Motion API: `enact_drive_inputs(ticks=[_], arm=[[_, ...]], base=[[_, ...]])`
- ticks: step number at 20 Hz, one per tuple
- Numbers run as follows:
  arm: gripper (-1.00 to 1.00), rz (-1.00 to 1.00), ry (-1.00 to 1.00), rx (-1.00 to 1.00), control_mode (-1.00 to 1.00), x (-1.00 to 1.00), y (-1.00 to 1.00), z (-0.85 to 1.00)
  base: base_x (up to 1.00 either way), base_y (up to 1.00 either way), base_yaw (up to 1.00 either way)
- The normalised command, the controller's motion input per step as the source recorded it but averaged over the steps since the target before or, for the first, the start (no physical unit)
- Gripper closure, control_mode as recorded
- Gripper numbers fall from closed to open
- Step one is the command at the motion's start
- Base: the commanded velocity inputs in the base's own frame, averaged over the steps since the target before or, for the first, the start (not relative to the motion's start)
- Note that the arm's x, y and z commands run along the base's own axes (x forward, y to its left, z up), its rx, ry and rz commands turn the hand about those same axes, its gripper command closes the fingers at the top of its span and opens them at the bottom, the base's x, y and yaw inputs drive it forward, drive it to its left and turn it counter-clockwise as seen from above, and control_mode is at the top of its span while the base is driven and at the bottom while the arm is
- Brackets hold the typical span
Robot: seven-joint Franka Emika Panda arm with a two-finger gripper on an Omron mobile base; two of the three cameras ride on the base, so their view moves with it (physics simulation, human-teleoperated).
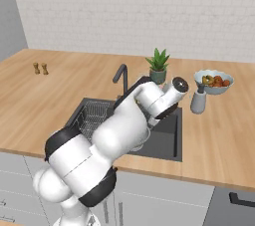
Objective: Put the colander in the sink, put the mango, kiwi in the colander, and turn on the sink faucet and pour water over the colander.
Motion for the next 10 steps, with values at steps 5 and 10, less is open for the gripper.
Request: enact_drive_inputs(ticks=[5,10], arm=[[-1.00,-0.71,0.17,0.16,-1.00,0.10,0.01,0.06],[-1.00,-0.60,0.12,0.14,-1.00,0.21,0.13,0.19]], base=[[0.00,0.00,0.00],[0.00,0.00,0.00]])
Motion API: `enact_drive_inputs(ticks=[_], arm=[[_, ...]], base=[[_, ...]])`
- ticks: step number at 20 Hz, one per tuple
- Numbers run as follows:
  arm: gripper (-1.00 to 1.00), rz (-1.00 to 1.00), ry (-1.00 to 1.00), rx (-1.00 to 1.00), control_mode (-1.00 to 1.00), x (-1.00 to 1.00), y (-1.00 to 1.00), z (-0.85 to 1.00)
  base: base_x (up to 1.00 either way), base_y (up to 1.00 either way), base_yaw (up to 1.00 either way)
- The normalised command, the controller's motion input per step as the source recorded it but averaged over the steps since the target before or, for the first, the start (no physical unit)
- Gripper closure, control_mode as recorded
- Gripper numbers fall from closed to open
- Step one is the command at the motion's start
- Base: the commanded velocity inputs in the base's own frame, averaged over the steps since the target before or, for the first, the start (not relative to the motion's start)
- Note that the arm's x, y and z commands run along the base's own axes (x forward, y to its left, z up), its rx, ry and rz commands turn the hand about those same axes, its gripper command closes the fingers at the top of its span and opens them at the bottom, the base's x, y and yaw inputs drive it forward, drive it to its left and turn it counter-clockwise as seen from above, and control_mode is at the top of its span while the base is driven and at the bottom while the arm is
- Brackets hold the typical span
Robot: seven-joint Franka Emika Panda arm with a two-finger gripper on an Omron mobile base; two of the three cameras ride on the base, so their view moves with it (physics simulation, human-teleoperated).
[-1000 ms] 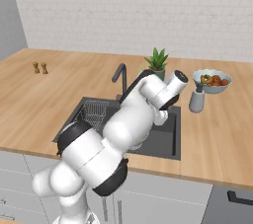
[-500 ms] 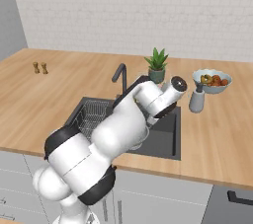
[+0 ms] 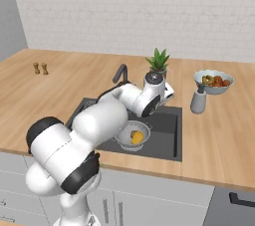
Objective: Put the colander in the sink, put the mango, kiwi in the colander, and turn on the sink faucet and pour water over the colander.
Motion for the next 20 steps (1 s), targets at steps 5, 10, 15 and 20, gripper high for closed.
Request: enact_drive_inputs(ticks=[5,10,15,20], arm=[[-1.00,-0.18,0.06,0.31,-1.00,0.28,0.00,0.57],[-1.00,0.01,0.01,0.48,-1.00,0.28,0.00,0.67],[-1.00,0.03,0.00,0.45,-1.00,0.28,0.00,0.34],[-1.00,0.03,-0.22,0.37,-1.00,0.21,0.01,0.05]], base=[[0.00,0.00,0.00],[0.00,0.00,0.00],[0.00,0.00,0.00],[0.00,0.00,0.00]])
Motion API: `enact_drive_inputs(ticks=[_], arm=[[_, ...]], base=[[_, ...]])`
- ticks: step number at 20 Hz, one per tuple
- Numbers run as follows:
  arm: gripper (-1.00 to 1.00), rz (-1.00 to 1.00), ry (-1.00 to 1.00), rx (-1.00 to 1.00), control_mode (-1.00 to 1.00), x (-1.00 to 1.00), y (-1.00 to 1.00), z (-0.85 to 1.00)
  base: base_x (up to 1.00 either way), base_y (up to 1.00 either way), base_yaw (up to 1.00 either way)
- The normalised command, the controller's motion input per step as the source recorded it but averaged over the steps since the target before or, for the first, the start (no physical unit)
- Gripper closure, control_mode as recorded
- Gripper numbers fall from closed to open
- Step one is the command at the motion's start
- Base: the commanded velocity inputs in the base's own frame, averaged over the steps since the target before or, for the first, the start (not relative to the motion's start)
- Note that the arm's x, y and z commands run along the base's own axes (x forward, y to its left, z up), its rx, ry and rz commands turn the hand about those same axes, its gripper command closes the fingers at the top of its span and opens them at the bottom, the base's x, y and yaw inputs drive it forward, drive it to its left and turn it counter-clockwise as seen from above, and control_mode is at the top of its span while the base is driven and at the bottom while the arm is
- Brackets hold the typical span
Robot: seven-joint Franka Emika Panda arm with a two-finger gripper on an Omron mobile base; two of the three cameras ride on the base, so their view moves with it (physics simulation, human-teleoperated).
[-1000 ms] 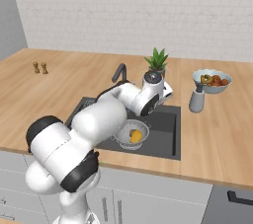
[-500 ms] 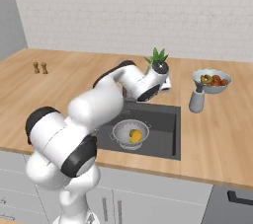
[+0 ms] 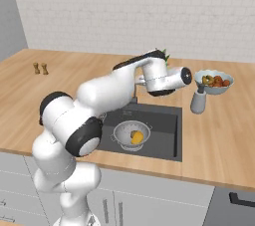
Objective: Put the colander in the sink, put the mango, kiwi in the colander, and turn on the sink faucet and pour water over the colander.
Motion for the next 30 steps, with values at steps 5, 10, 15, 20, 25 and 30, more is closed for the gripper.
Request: enact_drive_inputs(ticks=[5,10,15,20,25,30], arm=[[-1.00,0.01,-0.50,0.28,-1.00,0.01,0.09,0.00],[-1.00,0.00,-0.57,0.20,-1.00,0.03,0.25,-0.02],[-1.00,0.00,-0.48,0.18,-1.00,0.09,0.29,-0.07],[-1.00,0.00,-0.28,0.15,-1.00,0.01,0.06,-0.09],[-1.00,-0.03,0.02,0.04,-1.00,0.00,0.00,-0.11],[-1.00,-0.07,0.24,0.00,-1.00,0.00,0.00,-0.16]], base=[[0.00,0.00,0.00],[0.00,0.00,0.00],[0.00,0.00,0.00],[0.00,0.00,0.00],[0.00,0.00,0.00],[0.00,0.00,0.00]])
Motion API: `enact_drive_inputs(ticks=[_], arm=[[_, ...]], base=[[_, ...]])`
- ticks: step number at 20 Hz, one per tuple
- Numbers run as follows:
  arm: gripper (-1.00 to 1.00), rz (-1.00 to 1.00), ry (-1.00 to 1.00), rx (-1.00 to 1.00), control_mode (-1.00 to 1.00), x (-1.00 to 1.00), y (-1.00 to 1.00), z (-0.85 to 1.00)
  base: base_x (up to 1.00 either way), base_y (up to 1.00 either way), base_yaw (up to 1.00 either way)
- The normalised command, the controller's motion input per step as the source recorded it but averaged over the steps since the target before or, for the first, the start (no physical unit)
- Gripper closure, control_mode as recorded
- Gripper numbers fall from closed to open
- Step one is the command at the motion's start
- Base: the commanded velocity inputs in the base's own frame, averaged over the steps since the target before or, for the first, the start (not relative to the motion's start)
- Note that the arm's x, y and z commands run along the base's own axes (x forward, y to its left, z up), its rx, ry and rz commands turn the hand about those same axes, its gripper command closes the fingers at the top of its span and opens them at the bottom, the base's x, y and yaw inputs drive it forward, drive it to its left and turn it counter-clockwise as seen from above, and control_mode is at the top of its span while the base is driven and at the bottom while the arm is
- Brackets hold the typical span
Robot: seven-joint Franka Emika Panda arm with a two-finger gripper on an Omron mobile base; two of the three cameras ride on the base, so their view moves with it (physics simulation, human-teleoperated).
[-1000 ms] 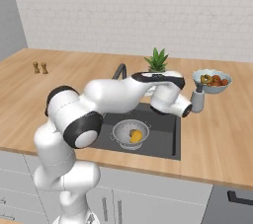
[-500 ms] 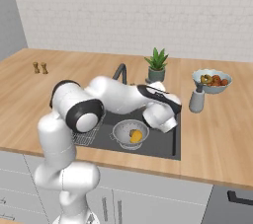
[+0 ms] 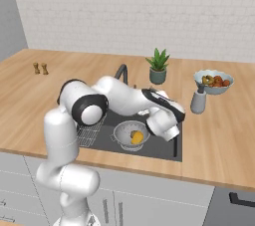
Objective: Put the colander in the sink, put the mango, kiwi in the colander, and turn on the sink faucet and pour water over the colander.
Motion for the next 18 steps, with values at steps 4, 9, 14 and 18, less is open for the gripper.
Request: enact_drive_inputs(ticks=[4,9,14,18], arm=[[-1.00,-0.09,0.14,-0.05,-1.00,0.00,0.00,-0.34],[-1.00,-0.13,0.01,-0.16,-1.00,0.00,0.12,-0.47],[-1.00,-0.15,0.00,-0.19,-1.00,0.00,0.17,-0.47],[-1.00,-0.08,0.00,-0.03,-1.00,0.05,0.06,-0.19]], base=[[0.00,0.00,0.00],[0.00,0.00,0.00],[0.00,0.00,0.00],[0.00,0.00,0.00]])
